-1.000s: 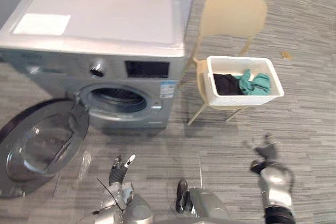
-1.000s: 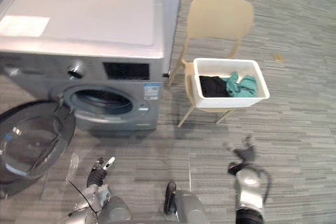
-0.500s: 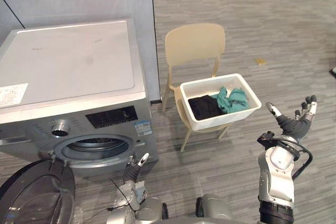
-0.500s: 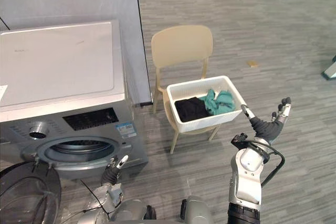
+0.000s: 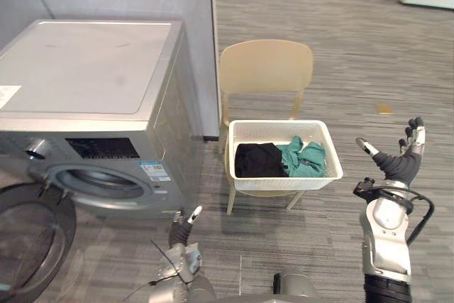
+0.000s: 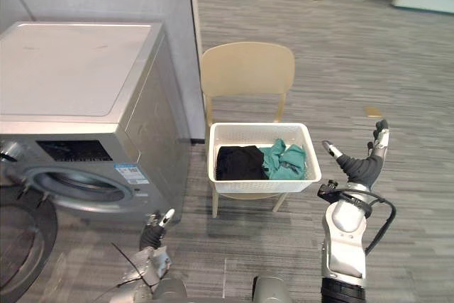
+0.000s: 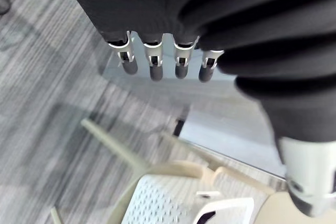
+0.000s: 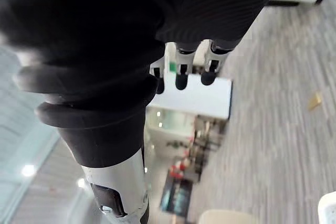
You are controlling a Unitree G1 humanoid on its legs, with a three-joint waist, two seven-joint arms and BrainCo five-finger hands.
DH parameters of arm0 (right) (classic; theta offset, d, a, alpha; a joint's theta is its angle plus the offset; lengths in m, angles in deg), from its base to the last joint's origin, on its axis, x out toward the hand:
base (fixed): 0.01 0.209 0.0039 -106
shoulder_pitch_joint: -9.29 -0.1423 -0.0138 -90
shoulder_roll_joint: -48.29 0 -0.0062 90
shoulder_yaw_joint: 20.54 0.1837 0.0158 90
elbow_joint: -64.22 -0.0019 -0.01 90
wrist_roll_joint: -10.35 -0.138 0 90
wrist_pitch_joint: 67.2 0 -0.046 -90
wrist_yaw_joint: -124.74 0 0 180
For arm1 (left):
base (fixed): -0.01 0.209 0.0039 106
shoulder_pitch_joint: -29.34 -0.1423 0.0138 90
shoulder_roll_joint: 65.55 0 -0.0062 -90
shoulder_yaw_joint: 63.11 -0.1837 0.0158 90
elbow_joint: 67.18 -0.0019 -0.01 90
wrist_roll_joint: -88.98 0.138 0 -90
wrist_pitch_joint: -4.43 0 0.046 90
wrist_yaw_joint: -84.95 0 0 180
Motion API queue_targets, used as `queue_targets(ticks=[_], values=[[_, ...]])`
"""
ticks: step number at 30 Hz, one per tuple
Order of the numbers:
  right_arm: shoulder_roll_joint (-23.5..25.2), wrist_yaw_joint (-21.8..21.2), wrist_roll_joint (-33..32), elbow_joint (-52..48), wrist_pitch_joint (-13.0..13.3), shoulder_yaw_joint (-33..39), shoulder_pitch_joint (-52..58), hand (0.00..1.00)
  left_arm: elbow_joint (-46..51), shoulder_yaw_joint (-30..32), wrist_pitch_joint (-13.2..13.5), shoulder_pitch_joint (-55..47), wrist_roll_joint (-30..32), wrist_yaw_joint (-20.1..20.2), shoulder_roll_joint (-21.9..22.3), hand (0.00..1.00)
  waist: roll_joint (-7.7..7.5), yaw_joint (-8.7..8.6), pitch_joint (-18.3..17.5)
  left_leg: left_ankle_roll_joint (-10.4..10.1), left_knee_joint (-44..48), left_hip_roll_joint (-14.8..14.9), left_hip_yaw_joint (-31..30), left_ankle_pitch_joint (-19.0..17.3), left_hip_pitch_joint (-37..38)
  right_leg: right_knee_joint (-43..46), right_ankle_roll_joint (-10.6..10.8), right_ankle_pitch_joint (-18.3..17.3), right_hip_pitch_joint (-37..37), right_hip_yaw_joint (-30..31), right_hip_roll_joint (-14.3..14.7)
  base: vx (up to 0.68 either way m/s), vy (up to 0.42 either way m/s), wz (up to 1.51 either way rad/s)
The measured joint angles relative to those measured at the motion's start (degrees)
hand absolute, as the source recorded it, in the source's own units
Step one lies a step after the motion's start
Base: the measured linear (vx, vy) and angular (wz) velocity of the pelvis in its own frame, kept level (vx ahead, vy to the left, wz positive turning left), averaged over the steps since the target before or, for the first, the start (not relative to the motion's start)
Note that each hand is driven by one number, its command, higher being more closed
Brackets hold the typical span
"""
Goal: Pick up the laundry basket with both hands and put the clothes into the washing machine.
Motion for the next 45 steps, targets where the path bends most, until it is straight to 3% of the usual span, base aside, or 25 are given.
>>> queue_targets(ticks=[1, 2, 3, 5, 7, 12, 15, 19, 20, 29, 37, 45], values=[[-1.6, -0.9, 0.0, 0.5, 0.0, 0.5, 0.2, 0.0, 0.0, 0.1, 0.4, 0.2, -0.4, 0.0, 0.0, 0.0, 0.18, -0.45, -0.1, 2.5, -1.1, 0.4, 1.4, 3.8, -2.5, -1.6, -1.6, 0.2, 1.5, -5.2, -0.7, 0.04, -0.38, 1.37], [-2.2, -1.3, 0.0, 1.0, 0.0, 1.2, 0.1, 0.0, 0.0, 0.1, 0.5, 0.4, -0.3, 0.1, 0.0, 0.0, 0.09, -0.57, -0.1, 3.0, -0.2, 0.2, 3.1, 4.2, -3.5, -2.3, -2.1, 0.2, 2.3, -7.3, -1.2, 0.04, -0.334, 1.91], [-4.1, -2.3, 0.1, 3.7, 0.1, 2.8, 0.0, 0.0, -0.9, 0.0, 0.6, 0.9, 0.3, 0.2, -0.1, 0.0, -0.03, -0.48, 0.0, 3.1, 2.0, -0.4, 10.0, 4.1, -4.9, -4.2, -2.8, 0.6, 4.8, -11.7, -2.3, 0.03, -0.216, 1.45], [-5.5, -2.5, 0.2, 8.2, 0.1, 3.8, -0.8, 0.0, -2.2, -0.6, 0.6, 1.0, 0.6, 0.2, -0.4, 0.0, -0.62, -0.04, 0.3, 3.5, -0.6, -1.2, 15.6, 5.7, -4.0, -5.8, -3.0, 0.8, 7.2, -15.0, -3.6, 0.0, -0.103, 1.21], [-6.8, -2.9, 0.4, 12.1, 0.2, 3.2, -2.9, 0.0, -3.7, -1.7, 1.0, 0.0, 1.1, 0.4, -1.3, 0.0, -0.66, 0.46, 0.3, 2.7, -3.4, -2.9, 15.0, 7.7, -3.9, -6.8, -2.2, 1.2, 7.5, -16.2, -5.0, -0.05, 0.062, 0.58], [-10.4, -5.7, 4.0, 24.9, -0.1, 0.7, -7.6, 0.0, -6.2, -4.6, 1.5, -1.6, 2.6, 3.0, -4.6, 0.0, -1.03, 1.18, 0.6, 3.8, -7.8, -7.4, 15.0, 11.2, -5.6, -12.6, 1.5, 5.5, 7.3, -16.4, -7.4, -0.01, 0.168, 0.22], [-14.2, -7.3, 4.9, 35.1, -1.2, -2.3, -15.4, 0.0, -6.1, -5.2, 1.8, -0.7, 2.6, 4.1, -6.7, 0.0, -2.19, 1.65, 2.2, 4.5, -8.2, -8.6, 15.2, 12.7, -7.3, -17.3, 2.3, 9.3, 7.3, -16.4, -7.7, 0.04, 0.165, 0.03], [-18.5, -9.1, 6.9, 43.5, -1.4, -5.9, -23.9, 0.0, -5.7, -5.3, 2.5, 0.3, 2.4, 5.0, -7.6, 0.0, -2.25, 2.58, 4.9, 5.1, -8.0, -10.0, 15.0, 13.1, -9.1, -20.4, 3.2, 11.7, 7.1, -16.6, -8.4, 0.0, 0.1, 0.07], [-19.9, -9.7, 6.9, 46.0, -1.5, -6.6, -25.6, 0.0, -5.7, -5.6, 2.7, 0.5, 2.4, 5.0, -7.7, 0.0, -2.27, 3.27, 5.6, 5.3, -8.0, -10.2, 15.0, 13.2, -9.8, -20.6, 3.3, 11.9, 6.7, -16.8, -8.6, -0.01, 0.057, 0.09], [-28.9, -11.0, 6.8, 62.6, -2.4, -10.5, -42.0, 0.0, -3.0, -6.2, 4.3, 2.7, -1.1, 4.8, -8.1, 0.0, -1.53, 3.66, 12.5, 6.1, -11.4, -10.6, 14.0, 16.8, -13.6, -22.0, 2.8, 14.3, 2.7, -18.0, -8.4, -0.03, 0.009, 0.06], [-31.4, -11.0, 6.6, 70.8, -3.2, -11.8, -46.4, 0.0, -1.7, -7.9, 4.5, 3.0, -2.1, 3.9, -8.2, 0.0, -0.9, 3.55, 15.0, 6.2, -13.2, -11.0, 11.8, 18.9, -16.0, -22.4, 2.8, 14.8, 1.2, -20.1, -8.4, -0.04, -0.011, 0.13], [-34.6, -11.1, 3.5, 81.5, -3.4, -11.9, -50.9, 0.0, -1.7, -8.8, 5.0, 5.5, -2.1, 3.4, -8.2, 0.0, 0.53, 4.2, 17.7, 6.6, -19.7, -11.2, 11.0, 23.2, -17.0, -22.6, 2.8, 15.5, -2.0, -21.2, -8.4, -0.03, -0.012, 0.06]])
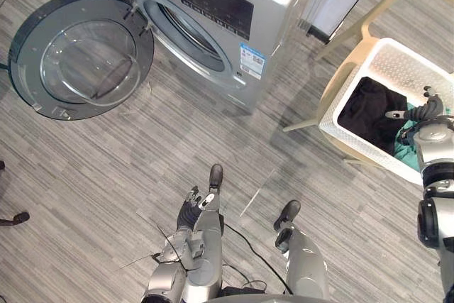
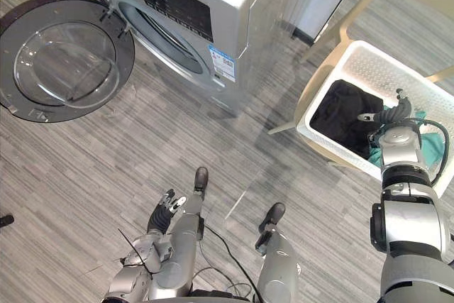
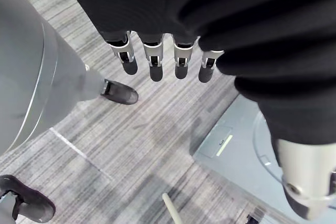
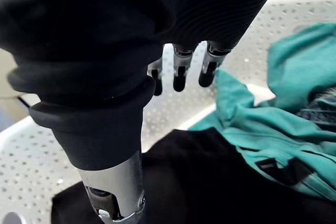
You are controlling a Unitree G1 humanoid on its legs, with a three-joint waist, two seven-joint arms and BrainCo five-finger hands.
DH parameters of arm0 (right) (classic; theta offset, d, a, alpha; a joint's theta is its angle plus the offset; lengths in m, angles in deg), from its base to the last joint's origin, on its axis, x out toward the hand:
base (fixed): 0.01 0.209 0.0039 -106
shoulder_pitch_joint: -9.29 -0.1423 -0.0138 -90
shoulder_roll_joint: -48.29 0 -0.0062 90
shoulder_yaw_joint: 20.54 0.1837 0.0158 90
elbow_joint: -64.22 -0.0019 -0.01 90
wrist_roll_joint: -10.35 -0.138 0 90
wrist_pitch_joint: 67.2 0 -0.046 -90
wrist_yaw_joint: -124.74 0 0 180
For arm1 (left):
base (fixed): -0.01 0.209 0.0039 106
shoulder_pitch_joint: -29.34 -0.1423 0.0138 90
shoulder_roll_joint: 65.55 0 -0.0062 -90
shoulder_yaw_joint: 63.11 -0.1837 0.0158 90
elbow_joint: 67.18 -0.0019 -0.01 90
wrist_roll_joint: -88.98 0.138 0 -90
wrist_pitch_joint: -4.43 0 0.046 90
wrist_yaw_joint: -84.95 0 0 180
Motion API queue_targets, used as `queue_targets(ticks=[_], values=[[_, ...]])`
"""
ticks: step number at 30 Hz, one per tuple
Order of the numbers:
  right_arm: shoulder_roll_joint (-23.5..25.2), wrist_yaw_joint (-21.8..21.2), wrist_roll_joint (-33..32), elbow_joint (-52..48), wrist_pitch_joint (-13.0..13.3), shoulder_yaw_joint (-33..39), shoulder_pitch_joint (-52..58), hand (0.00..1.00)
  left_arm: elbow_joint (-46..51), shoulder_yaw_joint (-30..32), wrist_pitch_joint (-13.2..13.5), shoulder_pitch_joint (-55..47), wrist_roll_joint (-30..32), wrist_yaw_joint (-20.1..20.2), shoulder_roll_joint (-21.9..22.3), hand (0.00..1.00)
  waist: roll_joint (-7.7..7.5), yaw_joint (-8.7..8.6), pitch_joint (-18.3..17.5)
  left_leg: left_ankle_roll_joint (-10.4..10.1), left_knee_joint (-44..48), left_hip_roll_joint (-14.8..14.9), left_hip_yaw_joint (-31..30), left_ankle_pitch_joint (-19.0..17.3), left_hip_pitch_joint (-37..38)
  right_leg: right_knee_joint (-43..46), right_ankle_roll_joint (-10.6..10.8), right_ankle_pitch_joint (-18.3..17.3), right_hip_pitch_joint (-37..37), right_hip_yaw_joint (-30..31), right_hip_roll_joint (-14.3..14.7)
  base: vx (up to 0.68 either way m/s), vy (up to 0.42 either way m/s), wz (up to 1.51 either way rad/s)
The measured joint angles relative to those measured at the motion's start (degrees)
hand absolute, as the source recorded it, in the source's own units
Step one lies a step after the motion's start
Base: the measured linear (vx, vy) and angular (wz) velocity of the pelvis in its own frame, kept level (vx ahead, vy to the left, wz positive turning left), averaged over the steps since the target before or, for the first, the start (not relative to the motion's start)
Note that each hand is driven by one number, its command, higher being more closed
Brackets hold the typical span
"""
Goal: Pick up the laundry basket with both hands and put the clothes into the washing machine.
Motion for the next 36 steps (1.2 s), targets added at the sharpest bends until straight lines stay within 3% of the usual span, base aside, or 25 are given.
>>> queue_targets(ticks=[8, 12, 26, 27, 36], values=[[-5.7, -1.2, 0.2, 9.7, 0.1, -7.1, -8.4, 0.0, 2.7, -1.5, 1.1, 2.1, -0.4, -1.0, 0.4, 0.0, 1.97, 0.56, 1.6, 0.0, -0.3, -0.1, -1.1, 0.9, -4.9, -4.1, 0.1, 2.5, -2.7, -1.2, 1.0, 0.0, -0.006, 0.02], [-9.0, -2.4, 0.7, 13.0, 0.1, -11.6, -11.4, 0.0, 4.8, -2.3, 1.7, 3.7, -3.5, -1.0, 1.3, 0.0, 2.89, 2.0, 2.3, 0.0, -0.4, 0.1, -1.4, 1.2, -7.5, -5.9, -0.1, 3.7, -4.6, -1.4, 1.6, 0.0, 0.002, -0.01], [-8.9, -0.2, 0.7, 8.3, 1.6, -24.5, -14.4, 0.0, 5.9, -3.9, 3.1, 8.6, -7.0, -1.2, 3.8, 0.0, 3.03, 3.4, 3.1, -1.2, -0.4, 1.7, -0.9, 2.6, -12.1, -8.7, -1.1, 5.7, -8.2, -1.2, 3.8, 0.0, 0.006, -0.04], [-8.4, 0.1, 0.7, 8.4, 1.7, -24.6, -14.6, 1.0, 5.6, -3.9, 3.1, 8.6, -7.0, -1.3, 4.0, 0.0, 3.03, 3.52, 3.1, -1.2, -0.4, 1.9, -1.0, 2.6, -12.3, -8.7, -1.1, 5.7, -8.3, -1.2, 4.0, 0.0, 0.008, -0.05], [-6.7, 2.3, 2.8, 8.5, 2.0, -24.4, -14.4, 1.0, 3.8, -4.2, 3.2, 10.1, -7.0, -2.5, 4.1, 0.0, 3.03, 3.66, 3.1, -1.7, -0.4, 2.1, -2.4, 3.6, -12.8, -8.3, -1.2, 5.8, -8.2, -1.8, 4.5, 0.0, 0.019, 0.03]])
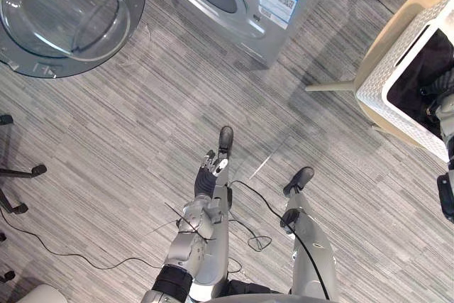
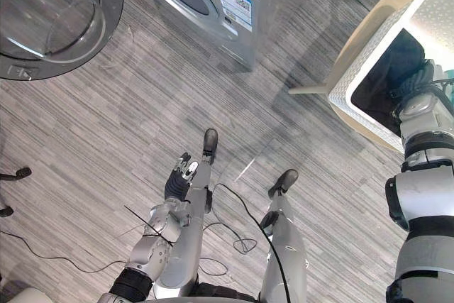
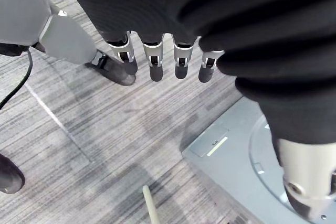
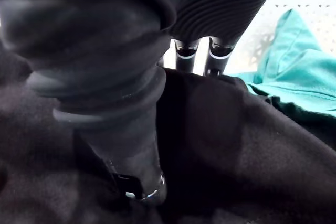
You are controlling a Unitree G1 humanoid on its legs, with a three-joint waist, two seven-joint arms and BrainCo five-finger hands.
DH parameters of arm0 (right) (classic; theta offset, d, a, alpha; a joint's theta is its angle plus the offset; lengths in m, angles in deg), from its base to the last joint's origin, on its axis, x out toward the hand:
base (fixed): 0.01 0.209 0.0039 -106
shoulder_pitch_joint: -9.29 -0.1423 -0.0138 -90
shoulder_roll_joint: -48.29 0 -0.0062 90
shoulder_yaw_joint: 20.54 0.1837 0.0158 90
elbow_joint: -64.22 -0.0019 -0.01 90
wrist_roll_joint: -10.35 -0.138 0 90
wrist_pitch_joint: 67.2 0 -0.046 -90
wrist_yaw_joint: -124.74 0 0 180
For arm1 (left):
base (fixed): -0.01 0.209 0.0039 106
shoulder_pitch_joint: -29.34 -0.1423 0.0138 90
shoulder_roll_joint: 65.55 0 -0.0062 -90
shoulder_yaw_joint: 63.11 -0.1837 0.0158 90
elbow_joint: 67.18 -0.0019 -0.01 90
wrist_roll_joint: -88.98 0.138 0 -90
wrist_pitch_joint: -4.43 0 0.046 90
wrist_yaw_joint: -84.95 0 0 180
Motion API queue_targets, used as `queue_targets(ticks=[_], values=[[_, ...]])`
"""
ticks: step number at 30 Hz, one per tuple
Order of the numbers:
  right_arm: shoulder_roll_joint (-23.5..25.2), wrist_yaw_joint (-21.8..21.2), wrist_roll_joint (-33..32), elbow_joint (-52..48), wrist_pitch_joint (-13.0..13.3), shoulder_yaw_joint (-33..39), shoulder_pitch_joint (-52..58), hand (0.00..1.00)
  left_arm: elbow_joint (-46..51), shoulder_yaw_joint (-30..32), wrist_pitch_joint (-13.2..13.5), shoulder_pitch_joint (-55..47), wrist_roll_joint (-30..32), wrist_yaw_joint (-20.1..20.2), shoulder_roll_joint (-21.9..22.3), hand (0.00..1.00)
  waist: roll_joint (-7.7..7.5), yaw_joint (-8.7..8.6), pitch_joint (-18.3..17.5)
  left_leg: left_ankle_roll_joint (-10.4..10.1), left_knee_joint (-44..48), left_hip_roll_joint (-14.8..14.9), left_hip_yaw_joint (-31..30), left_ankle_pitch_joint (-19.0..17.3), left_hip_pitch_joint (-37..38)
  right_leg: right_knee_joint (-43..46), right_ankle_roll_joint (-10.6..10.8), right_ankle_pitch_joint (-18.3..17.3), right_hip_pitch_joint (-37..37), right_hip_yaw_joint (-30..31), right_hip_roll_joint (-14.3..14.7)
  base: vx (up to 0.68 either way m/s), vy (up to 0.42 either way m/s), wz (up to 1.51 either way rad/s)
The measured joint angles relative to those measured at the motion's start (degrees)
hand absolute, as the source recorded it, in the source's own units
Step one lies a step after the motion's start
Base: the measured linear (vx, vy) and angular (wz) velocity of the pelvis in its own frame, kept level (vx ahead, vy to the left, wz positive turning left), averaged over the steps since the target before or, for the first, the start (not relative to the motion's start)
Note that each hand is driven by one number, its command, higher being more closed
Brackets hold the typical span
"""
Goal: Pick up the laundry basket with both hands and put the clothes into the washing machine.
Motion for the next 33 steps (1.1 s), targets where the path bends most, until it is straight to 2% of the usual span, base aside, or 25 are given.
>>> queue_targets(ticks=[2, 12, 14, 19, 23, 26, 29, 30, 33], values=[[0.8, 0.6, 0.2, 0.0, -0.1, 0.3, 0.0, 1.0, -0.9, 0.0, 0.1, 0.7, 0.0, -0.8, 0.0, 0.0, 0.0, 0.0, 0.0, 0.0, 0.0, 0.0, -0.1, 0.0, 0.0, 0.2, 0.0, 0.0, 0.0, 0.0, 0.0, 0.01, 0.034, 0.03], [4.5, 5.1, -3.0, -6.8, -0.3, 14.0, 6.9, 1.0, -1.7, 1.3, 0.0, 0.7, 0.0, -2.8, 0.6, 0.0, -0.02, -0.53, 0.0, 0.2, 0.0, 0.3, 1.1, 0.1, 4.0, 2.2, -0.1, -0.3, 2.1, 1.8, -0.4, 0.01, 0.009, -0.06], [5.8, 6.9, -4.4, -10.0, -0.6, 17.9, 9.1, 1.0, -1.8, 1.3, 0.0, 0.7, 0.1, -3.4, 0.4, 0.0, -0.08, -1.54, 0.0, 0.2, 0.0, 0.3, 1.0, 0.1, 5.5, 4.7, -0.1, -1.6, 2.7, 1.7, -0.9, -0.02, -0.004, 0.07], [9.1, 10.8, -4.7, -22.4, -1.4, 26.0, 15.0, 1.0, -1.5, 1.3, -0.3, 0.4, 1.0, -3.6, -0.8, 0.0, -0.27, -2.44, -0.1, 1.1, 0.0, -0.1, 2.1, -0.5, 9.3, 9.5, 0.3, -4.1, 4.1, 2.5, -2.5, -0.03, -0.033, 0.02], [11.8, 13.0, -4.4, -33.5, -1.4, 29.6, 18.8, 1.0, 2.2, 2.5, -0.5, -1.5, 4.2, -3.4, -2.5, 0.0, -1.79, -3.8, -0.3, 1.6, 0.0, -0.6, 3.1, -0.9, 12.4, 11.8, 0.5, -5.4, 5.7, 3.7, -3.6, 0.0, -0.044, -0.05], [14.9, 14.0, -3.7, -42.6, -1.3, 34.0, 24.1, 1.0, 6.7, 2.9, -0.8, -3.6, 6.8, -3.1, -4.1, 0.0, -3.99, -4.52, -1.6, 2.9, 0.0, -1.1, 4.7, -1.9, 15.6, 12.0, 0.9, -5.8, 7.8, 4.9, -4.2, 0.02, -0.035, -0.11], [17.3, 14.2, -1.6, -49.8, -1.2, 38.3, 31.1, 1.0, 9.0, 3.0, -1.6, -4.9, 7.9, -2.0, -4.3, 0.0, -5.56, -5.2, -5.5, 3.9, -0.1, -2.1, 5.3, -2.7, 17.4, 11.8, 1.7, -6.4, 9.5, 5.2, -5.1, 0.06, -0.019, -0.01], [17.7, 14.3, -1.4, -51.0, -1.2, 38.9, 32.2, 1.0, 9.6, 3.0, -1.7, -5.1, 8.3, -1.9, -4.3, 0.0, -5.73, -5.43, -5.9, 3.7, -0.1, -2.2, 5.4, -2.9, 18.1, 11.7, 1.8, -6.4, 10.3, 5.2, -5.2, 0.09, -0.011, 0.04], [20.4, 14.2, 0.6, -59.1, -1.2, 41.3, 38.5, 1.0, 13.4, 3.0, -1.8, -7.1, 9.3, -0.7, -5.2, 0.0, -6.53, -6.66, -9.9, 3.4, -0.1, -2.7, 5.6, -3.9, 19.8, 10.4, 2.0, -6.5, 12.5, 5.2, -5.5, 0.08, -0.006, 0.02]])
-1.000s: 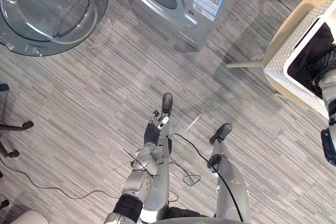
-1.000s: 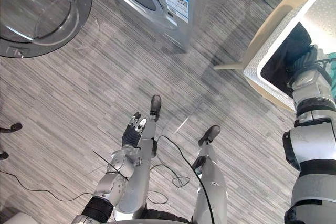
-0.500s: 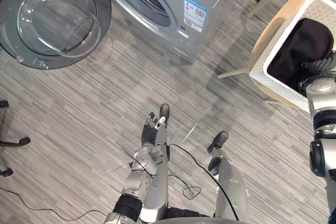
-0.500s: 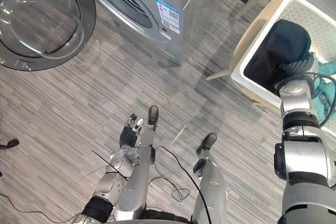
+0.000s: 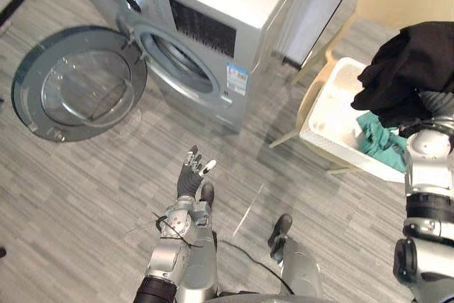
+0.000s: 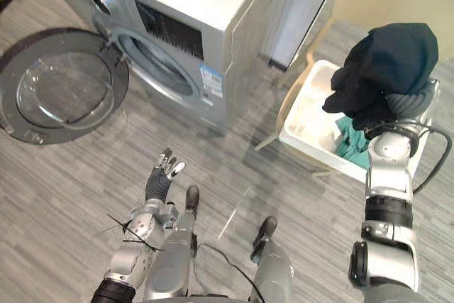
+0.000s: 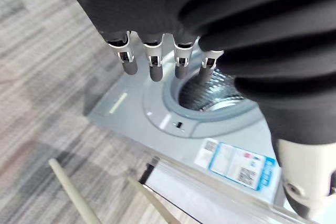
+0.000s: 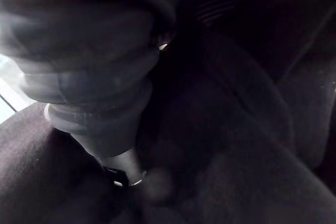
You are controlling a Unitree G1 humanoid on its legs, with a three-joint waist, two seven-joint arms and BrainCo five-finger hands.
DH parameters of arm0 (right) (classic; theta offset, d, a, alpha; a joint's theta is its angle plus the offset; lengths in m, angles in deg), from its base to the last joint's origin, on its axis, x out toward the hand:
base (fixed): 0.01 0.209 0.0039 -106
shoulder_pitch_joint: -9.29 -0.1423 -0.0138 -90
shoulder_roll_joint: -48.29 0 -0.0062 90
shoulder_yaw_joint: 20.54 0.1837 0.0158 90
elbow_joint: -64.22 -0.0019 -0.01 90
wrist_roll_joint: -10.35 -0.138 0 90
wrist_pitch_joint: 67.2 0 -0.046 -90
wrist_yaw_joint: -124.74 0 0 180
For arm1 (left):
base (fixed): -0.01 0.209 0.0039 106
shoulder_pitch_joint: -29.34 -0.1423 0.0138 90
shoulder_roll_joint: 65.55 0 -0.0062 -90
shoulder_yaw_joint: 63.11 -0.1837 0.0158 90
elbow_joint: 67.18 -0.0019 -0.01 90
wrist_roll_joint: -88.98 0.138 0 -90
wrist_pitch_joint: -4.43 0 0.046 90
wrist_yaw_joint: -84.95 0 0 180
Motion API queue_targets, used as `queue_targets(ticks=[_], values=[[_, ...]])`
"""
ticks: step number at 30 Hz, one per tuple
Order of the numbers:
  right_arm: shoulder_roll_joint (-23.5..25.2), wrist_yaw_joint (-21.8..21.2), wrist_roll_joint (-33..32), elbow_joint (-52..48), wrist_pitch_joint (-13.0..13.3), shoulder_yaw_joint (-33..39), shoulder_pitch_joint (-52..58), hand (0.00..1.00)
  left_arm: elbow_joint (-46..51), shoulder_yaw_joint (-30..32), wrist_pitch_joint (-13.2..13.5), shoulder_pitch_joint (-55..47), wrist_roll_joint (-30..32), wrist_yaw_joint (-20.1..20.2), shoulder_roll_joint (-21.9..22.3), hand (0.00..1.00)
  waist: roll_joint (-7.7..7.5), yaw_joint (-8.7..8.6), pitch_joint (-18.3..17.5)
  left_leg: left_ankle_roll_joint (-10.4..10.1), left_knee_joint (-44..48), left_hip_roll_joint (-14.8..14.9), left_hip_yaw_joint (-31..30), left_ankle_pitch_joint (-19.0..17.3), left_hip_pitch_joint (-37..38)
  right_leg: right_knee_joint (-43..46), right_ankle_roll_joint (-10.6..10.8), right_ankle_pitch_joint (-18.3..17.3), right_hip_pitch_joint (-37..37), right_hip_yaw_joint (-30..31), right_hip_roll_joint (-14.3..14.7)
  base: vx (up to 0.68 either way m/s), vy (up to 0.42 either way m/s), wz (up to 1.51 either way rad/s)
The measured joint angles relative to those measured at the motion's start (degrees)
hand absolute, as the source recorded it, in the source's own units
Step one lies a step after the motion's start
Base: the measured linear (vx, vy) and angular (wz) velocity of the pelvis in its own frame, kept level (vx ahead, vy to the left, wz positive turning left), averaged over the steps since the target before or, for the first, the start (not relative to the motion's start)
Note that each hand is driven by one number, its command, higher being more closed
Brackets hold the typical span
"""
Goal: Pick up the laundry basket with both hands and put the clothes into the washing machine.
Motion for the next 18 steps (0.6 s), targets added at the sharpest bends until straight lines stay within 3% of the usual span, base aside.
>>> queue_targets(ticks=[4, 8, 13, 18], values=[[4.1, -0.5, 1.2, -11.4, 0.5, 1.4, 7.3, 1.0, 6.4, 0.0, -0.4, -1.8, 0.1, 0.6, -0.1, 0.0, -0.02, -1.23, -4.2, -1.1, 0.0, -0.2, 0.3, -0.7, 3.8, -2.0, 0.1, 0.0, 4.4, -0.1, 0.1, 0.09, -0.022, -0.02], [6.0, -5.2, 0.8, -18.6, 3.9, 0.5, 13.1, 1.0, 11.7, -0.6, -0.3, -1.3, 0.6, 2.4, -0.3, 0.0, -0.02, -1.47, -7.9, -1.6, -0.1, 0.1, 2.0, -1.6, 6.5, -3.3, 0.2, 0.1, 6.5, 1.2, 0.6, 0.05, -0.021, -0.21], [10.9, -13.2, -7.1, -29.5, 8.4, -4.2, 20.8, 1.0, 15.3, -2.0, -0.2, -1.1, 4.7, 3.9, -3.5, 0.0, 0.13, -3.36, -11.1, -2.4, -0.4, 1.1, 4.9, -3.0, 10.4, -6.1, 0.4, 0.7, 9.5, 3.7, 1.9, 0.02, -0.01, -0.29], [15.6, -20.3, -16.1, -35.0, 10.4, -12.9, 27.0, 1.0, 14.6, -5.4, -0.2, 2.8, 7.5, 5.0, -4.5, 0.0, 0.14, -4.59, -12.8, -2.9, -0.4, 2.1, 6.6, -3.5, 12.1, -8.0, -0.1, 2.0, 10.5, 5.7, 3.2, 0.03, -0.017, -0.26]])
